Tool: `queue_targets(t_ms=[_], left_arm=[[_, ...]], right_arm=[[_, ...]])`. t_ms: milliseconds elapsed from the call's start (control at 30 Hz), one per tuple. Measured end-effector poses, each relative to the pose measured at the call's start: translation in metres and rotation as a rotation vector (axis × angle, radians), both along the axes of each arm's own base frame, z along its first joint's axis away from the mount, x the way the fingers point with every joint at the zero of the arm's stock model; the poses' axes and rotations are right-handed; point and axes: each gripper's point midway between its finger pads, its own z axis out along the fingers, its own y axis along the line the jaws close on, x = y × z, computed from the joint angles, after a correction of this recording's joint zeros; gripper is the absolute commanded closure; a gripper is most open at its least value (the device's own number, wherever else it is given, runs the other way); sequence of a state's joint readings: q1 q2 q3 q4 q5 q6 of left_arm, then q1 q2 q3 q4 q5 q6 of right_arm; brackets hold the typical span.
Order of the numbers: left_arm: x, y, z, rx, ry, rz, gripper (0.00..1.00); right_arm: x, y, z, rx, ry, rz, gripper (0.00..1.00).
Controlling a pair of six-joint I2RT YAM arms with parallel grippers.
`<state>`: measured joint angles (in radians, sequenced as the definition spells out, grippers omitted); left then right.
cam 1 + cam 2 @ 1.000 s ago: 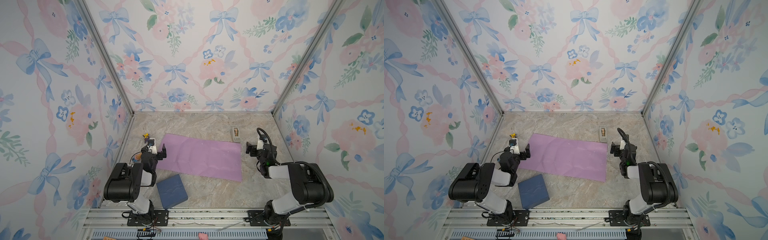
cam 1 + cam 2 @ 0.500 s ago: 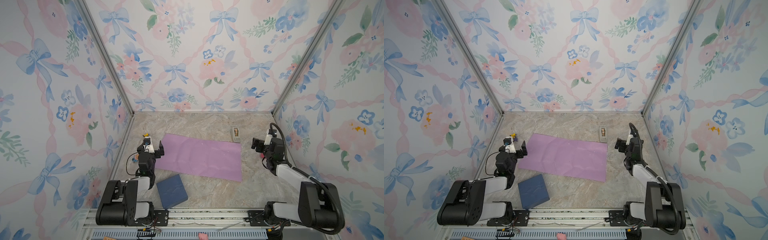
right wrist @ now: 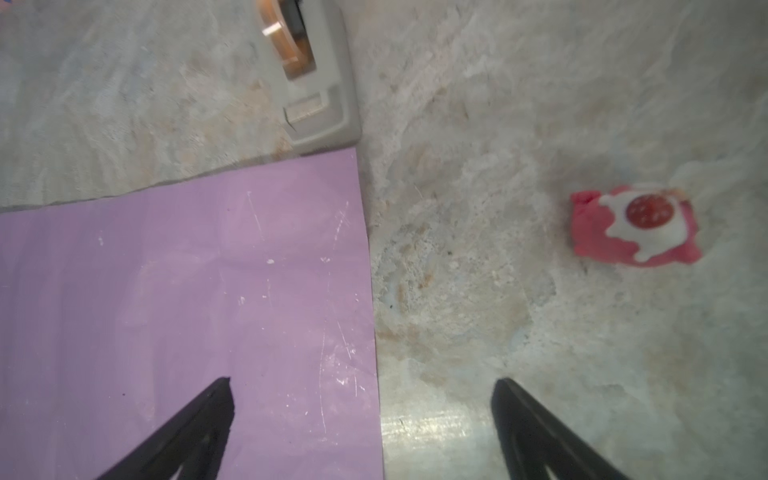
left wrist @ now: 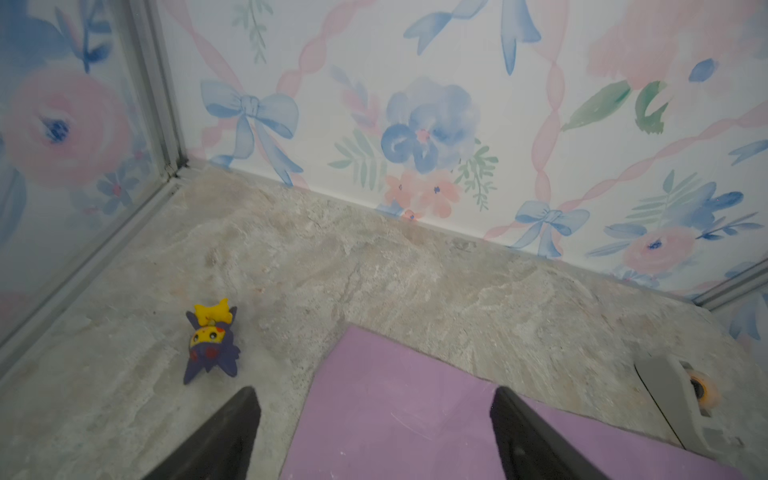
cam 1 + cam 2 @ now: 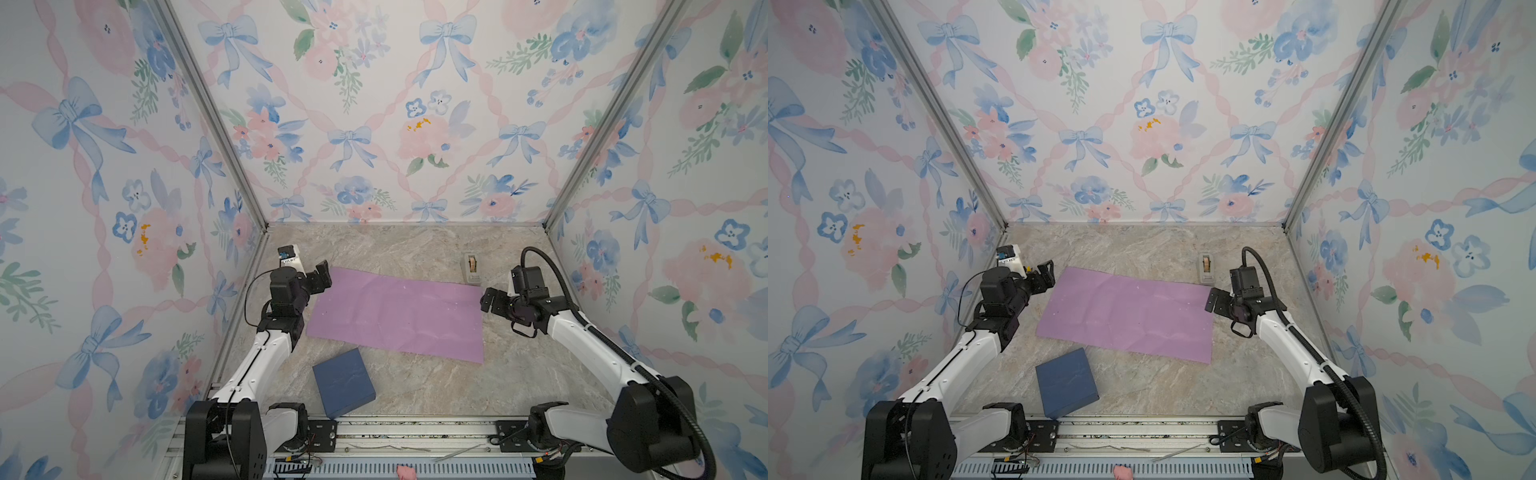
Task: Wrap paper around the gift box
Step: 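Raise both arms and move both grippers toward the dark blue box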
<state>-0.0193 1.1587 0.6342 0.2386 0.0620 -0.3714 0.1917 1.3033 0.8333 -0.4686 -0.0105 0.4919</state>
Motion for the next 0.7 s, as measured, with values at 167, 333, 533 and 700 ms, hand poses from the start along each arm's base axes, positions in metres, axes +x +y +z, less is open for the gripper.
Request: queue_targets(t_ms=[167, 333, 533, 700], left_arm=[[-0.009, -0.01, -0.032, -0.061, 0.132, -0.037, 0.1], [-0.013, -0.014, -0.041, -0.086, 0.173, -0.047, 0.1], [-0.016, -0.013, -0.047, -0.087, 0.199, -0.046, 0.1], [-0.018, -0.012, -0.05, -0.087, 0.215, -0.042, 0.1]], right_arm=[[0.005, 0.013, -0.032, 0.053, 0.091, -0.006, 0.02], [0.02, 0.025, -0.051, 0.075, 0.124, 0.004, 0.02], [0.033, 0.036, -0.064, 0.11, 0.122, 0.017, 0.03], [0.049, 0.049, -0.063, 0.141, 0.089, 0.044, 0.04]])
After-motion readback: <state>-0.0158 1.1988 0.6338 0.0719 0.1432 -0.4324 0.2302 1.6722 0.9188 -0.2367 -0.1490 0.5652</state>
